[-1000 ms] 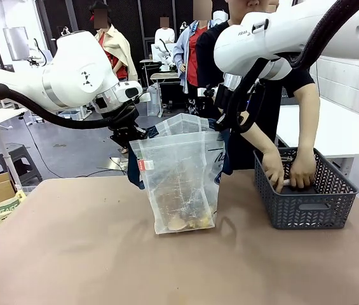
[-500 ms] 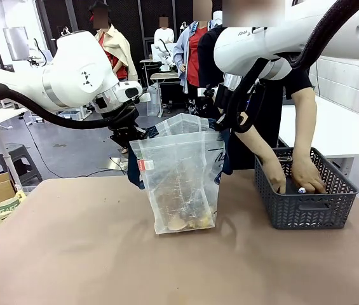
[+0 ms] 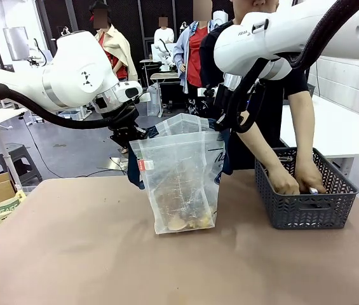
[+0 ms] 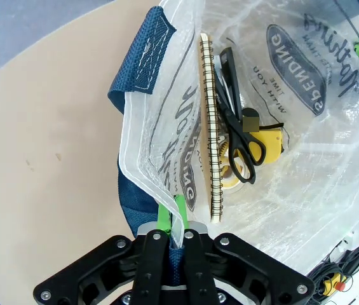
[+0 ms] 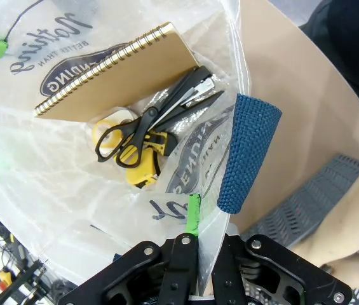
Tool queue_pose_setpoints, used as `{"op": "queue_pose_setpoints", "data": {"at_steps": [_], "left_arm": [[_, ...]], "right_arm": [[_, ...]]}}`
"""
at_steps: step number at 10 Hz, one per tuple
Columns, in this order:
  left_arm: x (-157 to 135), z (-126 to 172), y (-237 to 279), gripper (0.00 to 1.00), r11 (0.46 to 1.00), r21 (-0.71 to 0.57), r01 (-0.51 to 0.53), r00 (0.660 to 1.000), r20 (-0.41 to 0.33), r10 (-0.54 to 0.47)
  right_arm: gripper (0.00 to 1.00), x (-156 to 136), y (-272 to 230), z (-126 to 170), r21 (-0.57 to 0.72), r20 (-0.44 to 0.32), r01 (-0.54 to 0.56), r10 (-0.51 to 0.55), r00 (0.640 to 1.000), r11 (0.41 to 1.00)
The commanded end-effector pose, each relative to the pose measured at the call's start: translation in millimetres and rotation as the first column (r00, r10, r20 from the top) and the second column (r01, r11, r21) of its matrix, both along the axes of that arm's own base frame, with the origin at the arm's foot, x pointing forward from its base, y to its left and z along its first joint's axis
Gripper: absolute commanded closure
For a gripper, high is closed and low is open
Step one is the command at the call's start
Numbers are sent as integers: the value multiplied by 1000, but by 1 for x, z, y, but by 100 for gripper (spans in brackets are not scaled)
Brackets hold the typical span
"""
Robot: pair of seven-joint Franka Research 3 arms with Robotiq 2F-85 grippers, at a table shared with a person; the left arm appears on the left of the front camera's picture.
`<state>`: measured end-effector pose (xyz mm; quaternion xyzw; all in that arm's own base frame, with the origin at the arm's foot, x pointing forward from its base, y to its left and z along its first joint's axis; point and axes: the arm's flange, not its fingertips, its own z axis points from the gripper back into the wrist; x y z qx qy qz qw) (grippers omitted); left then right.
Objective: Transfer purchased items from the store into the shopping bag.
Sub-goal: Move the Reusable shopping bag to the right side of the table.
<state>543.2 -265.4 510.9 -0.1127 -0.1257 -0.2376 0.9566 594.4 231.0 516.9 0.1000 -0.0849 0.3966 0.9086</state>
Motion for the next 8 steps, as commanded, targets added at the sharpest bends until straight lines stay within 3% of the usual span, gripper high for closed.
{"op": "queue_pose_setpoints", "data": {"at_steps": [1, 8], "left_arm": [[0, 0, 1, 100, 1000, 1, -2, 1000, 1, 2], [0, 0, 1, 100, 1000, 1, -2, 1000, 1, 2]], "right_arm": [[100, 1, -2, 0, 0, 1, 4, -4, 1000, 1000], [100, 1, -2, 0, 0, 1, 4, -4, 1000, 1000]]}}
